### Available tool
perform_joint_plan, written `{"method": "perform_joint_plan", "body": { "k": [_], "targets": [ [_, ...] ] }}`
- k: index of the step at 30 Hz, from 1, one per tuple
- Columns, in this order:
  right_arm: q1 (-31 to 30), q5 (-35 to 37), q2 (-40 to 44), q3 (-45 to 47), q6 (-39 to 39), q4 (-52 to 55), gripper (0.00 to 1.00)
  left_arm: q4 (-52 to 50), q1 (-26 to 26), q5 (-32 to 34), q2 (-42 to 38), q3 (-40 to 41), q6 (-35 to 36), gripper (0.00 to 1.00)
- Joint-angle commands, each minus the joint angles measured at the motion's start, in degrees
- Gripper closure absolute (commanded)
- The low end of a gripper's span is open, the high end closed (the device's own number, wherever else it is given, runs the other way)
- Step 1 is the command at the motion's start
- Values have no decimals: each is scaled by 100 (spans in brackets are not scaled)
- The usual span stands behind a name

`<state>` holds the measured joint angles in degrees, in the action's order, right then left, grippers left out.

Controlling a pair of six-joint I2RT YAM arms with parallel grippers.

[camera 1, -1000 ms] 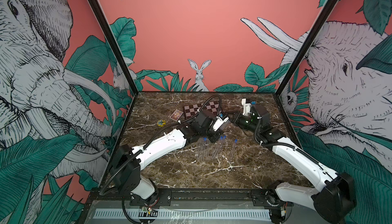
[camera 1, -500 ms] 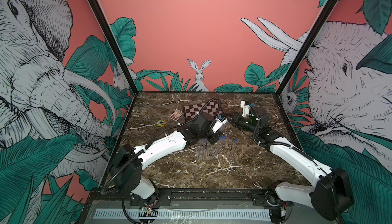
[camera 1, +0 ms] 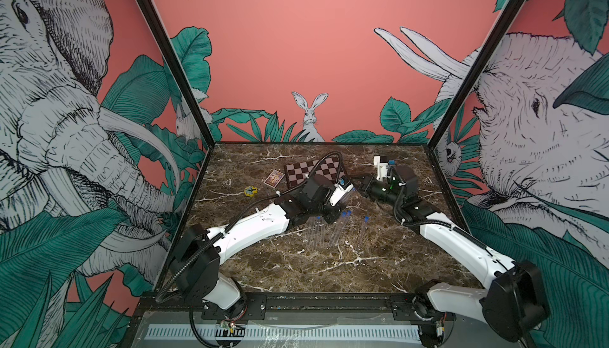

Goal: Remove stoppers from test tubes
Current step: Open the stopper on the test tube.

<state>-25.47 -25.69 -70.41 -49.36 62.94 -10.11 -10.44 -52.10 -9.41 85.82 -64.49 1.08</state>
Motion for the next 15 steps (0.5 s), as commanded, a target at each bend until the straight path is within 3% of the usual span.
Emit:
{"method": "perform_joint_plan", "body": {
  "k": [1,8,15],
  "targets": [
    [60,530,256,-354,-333,433,100,-195,-46,-69,-215,43,7,100],
    [-53,978,414,-573,-1017,1031,100,-230,-54,-131,-205,-98,-2,100],
    [-43,855,312,-357,-627,470,100,-268,-49,-150,-121,-160,41,100]
  ]
}}
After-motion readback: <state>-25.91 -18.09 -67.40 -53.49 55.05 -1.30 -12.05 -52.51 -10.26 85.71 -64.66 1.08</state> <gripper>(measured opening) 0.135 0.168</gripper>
